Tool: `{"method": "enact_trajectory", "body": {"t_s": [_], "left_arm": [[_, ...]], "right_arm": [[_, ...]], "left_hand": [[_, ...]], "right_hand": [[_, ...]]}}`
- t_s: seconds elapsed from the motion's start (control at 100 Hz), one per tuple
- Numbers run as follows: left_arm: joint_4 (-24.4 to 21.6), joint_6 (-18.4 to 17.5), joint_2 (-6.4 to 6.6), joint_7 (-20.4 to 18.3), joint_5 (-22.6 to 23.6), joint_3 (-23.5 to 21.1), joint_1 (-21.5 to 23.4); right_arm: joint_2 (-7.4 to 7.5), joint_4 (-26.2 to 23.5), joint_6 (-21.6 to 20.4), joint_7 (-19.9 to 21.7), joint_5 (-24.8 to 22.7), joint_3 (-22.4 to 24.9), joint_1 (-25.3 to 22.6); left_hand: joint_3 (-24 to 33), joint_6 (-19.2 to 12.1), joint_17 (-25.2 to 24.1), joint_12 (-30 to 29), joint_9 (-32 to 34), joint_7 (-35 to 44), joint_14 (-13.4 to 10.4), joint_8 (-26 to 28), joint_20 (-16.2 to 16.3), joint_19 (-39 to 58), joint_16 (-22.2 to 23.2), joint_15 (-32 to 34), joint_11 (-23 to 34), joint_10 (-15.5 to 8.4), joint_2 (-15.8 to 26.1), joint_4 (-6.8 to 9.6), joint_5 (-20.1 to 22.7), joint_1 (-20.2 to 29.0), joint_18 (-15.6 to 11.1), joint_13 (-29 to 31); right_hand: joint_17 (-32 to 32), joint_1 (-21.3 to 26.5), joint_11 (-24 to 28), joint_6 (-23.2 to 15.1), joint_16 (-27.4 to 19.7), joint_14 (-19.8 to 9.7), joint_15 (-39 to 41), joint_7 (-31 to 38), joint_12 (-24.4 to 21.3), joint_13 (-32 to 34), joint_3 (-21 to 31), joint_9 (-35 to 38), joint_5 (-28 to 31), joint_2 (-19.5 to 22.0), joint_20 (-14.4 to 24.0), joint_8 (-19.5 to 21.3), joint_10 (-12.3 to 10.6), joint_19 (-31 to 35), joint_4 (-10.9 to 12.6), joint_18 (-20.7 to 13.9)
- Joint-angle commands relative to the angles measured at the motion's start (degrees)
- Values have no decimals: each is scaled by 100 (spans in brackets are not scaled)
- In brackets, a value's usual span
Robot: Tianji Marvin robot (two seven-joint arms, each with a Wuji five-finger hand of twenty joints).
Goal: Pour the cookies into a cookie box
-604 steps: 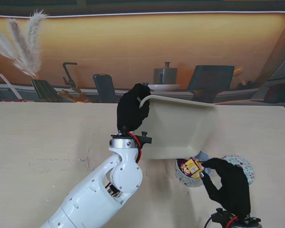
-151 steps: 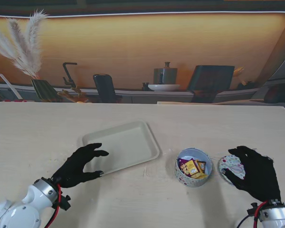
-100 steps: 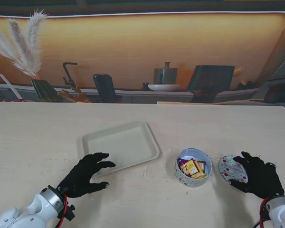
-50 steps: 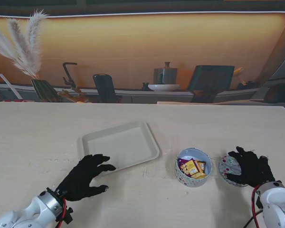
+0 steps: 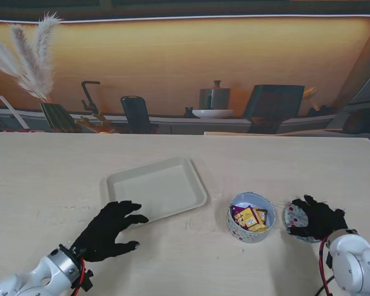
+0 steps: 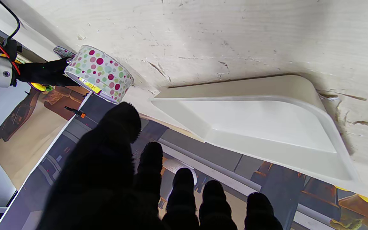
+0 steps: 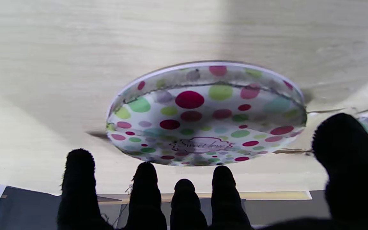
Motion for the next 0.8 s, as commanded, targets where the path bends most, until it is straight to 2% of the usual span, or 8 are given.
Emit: {"method": "enact_trajectory", "body": {"t_s": [0.0,0.3,0.32,0.36,0.57,0.69,0.79], "left_arm": [[-69,-3,-18,-76,20,-11,74],[-77,13,-26,-29,43,-22,89],[-79,14,-26,-27,43,-24,90],[-83,16,-27,-30,36,-29,93],[-103,10,-30,-38,10,-66,118],[-100,-29,-39,36,58,-83,124],[-92,-30,-43,42,32,-97,122]], "right_arm": [[0,37,-12,-14,-41,-37,3],[-9,155,46,-14,221,-97,56],[-9,152,39,-22,222,-97,55],[-4,139,14,-14,180,-90,47],[27,62,37,275,124,-102,51],[49,17,259,592,236,-166,88],[64,80,220,624,164,-200,122]], "left_hand": [[130,-63,-100,-1,77,61,25,42,116,26,139,37,71,48,124,-178,106,-37,83,32],[153,-60,-117,-7,76,64,63,47,206,36,146,68,79,53,116,-184,110,-43,123,75],[153,-69,-117,-7,79,66,60,48,210,35,147,71,81,44,117,-184,114,-51,124,80],[156,-71,-118,-7,83,70,54,50,217,33,147,73,83,48,120,-185,120,-54,127,79],[164,-92,-118,-8,105,103,70,65,235,13,150,87,92,51,117,-191,172,-59,143,104],[175,-104,-117,-8,141,121,89,72,267,25,156,109,101,58,105,-192,202,-70,180,152],[189,-107,-126,-9,141,130,87,77,290,30,157,112,102,56,102,-192,208,-69,189,150]], "right_hand": [[-29,-234,-132,-174,-25,154,-82,-178,-62,-136,49,-224,-111,-138,-74,113,-39,73,33,336],[94,-130,-90,-165,10,206,5,-220,13,-16,93,-214,-115,-334,-121,391,6,220,22,419],[91,-109,-81,-174,31,194,32,-218,105,-16,77,-226,-131,-343,-156,601,7,281,7,419],[123,-103,-72,-185,39,201,47,-222,143,9,74,-213,-122,-361,-169,681,25,314,6,437],[191,-45,34,-214,51,239,75,-253,459,37,102,-192,-90,-464,-199,865,63,415,7,483],[291,4,-92,-208,86,233,120,-352,410,-1,94,-229,-110,-497,-172,888,71,542,2,532],[447,89,-44,-198,164,299,246,-273,428,99,85,-220,-73,-571,-108,1009,151,699,3,543]]}}
